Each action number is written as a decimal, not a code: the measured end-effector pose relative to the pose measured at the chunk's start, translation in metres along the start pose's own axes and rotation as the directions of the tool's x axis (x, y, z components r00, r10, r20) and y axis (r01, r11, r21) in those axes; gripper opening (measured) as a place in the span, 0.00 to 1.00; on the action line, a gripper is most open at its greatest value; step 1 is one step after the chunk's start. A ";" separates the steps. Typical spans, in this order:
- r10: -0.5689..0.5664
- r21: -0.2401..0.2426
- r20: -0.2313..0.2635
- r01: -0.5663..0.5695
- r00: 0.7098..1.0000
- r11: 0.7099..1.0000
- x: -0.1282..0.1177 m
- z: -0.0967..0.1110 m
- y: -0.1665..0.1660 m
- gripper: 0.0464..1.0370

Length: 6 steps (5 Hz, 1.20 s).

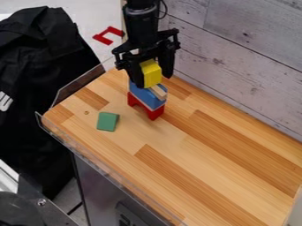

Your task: Put the yellow cube on top of the tower

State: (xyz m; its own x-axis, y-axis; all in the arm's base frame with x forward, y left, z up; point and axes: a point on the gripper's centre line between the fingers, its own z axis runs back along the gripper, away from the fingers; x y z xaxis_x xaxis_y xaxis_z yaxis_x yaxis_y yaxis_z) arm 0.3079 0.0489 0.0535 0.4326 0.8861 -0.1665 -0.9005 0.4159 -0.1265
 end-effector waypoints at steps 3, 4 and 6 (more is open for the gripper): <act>-0.024 0.012 0.008 0.024 1.000 1.000 -0.003 0.010 -0.002 0.96; -0.029 0.038 0.073 0.026 0.997 0.999 -0.009 0.037 -0.002 0.96; -0.319 0.167 0.063 0.305 0.946 0.937 -0.060 0.059 -0.022 0.96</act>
State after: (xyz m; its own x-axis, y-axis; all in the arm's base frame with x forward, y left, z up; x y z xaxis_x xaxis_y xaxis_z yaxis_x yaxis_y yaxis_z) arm 0.2989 -0.0013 0.1242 0.6940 0.7179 -0.0551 -0.7192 0.6948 -0.0057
